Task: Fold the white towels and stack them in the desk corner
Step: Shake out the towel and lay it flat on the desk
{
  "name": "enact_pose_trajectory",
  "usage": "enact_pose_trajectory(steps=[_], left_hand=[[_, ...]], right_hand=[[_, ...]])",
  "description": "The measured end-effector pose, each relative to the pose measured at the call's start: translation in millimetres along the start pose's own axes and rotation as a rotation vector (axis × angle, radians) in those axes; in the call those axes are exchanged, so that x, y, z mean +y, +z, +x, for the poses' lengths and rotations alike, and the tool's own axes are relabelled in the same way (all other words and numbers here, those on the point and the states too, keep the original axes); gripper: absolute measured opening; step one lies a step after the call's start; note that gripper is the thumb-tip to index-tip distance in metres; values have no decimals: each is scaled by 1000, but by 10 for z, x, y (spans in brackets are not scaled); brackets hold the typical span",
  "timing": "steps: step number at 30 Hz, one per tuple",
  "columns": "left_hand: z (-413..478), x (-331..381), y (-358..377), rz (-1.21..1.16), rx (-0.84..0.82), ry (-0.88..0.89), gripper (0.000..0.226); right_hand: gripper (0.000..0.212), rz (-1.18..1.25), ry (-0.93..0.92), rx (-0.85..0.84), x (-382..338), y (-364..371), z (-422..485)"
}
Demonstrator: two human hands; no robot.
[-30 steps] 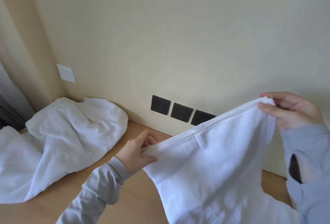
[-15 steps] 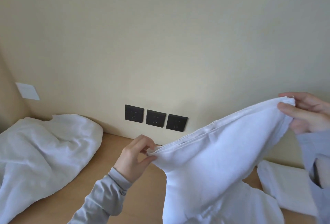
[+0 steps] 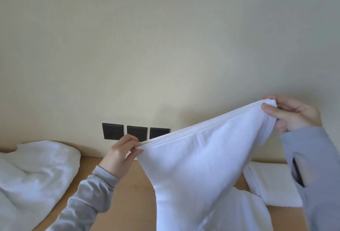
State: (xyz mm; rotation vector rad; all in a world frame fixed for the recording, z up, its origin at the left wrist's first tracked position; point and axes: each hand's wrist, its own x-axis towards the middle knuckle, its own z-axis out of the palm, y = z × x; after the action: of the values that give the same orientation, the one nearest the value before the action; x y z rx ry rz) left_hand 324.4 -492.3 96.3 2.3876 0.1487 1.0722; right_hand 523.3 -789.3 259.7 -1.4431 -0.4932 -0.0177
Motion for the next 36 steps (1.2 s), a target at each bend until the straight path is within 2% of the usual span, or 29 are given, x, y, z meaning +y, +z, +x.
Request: enact_pose_trajectory(steps=[2,4,9,14,17,20,24,26,28,29,31,33,36], left_hand=[[231,14,-165,33,-5,95,57],[473,57,-337,79,-25,186,64],[1155,327,-777,302,32,448,57],[1814,848,-1241,498,28,642,36],[2131,1172,-1455,543,42,745,39],[2373,1445,-1594,439,127,726,54],[2740,1862,-1808,285,201,563,41],[2918,2037,-2069,284,267,621,31],[3020,2115,-2278,297,322,705,26],[3023,2129,-2306,337,304,744,27],[2971,2110,-2232,481,204,797,46],[2900,2050,-2156,540,163,795,52],[2846,2002,-2309,475,260,740,36]], right_hand=[[27,-7,-23,42,-27,-11,29],[25,-13,-58,91,-102,-13,70],[23,-16,-186,218,-491,-75,233],[21,-13,-374,299,-989,-293,402],[22,13,-454,355,-1269,-428,463],[20,53,-473,324,-1472,-560,521],[25,159,-345,212,-1880,-728,535],[20,265,-409,199,-2113,-906,470],[13,267,-509,213,-2162,-1023,415],[12,200,-523,223,-2127,-1000,414],[20,95,-487,214,-2013,-876,456],[22,108,-529,232,-1998,-810,503],[18,88,-667,187,-2104,-808,519]])
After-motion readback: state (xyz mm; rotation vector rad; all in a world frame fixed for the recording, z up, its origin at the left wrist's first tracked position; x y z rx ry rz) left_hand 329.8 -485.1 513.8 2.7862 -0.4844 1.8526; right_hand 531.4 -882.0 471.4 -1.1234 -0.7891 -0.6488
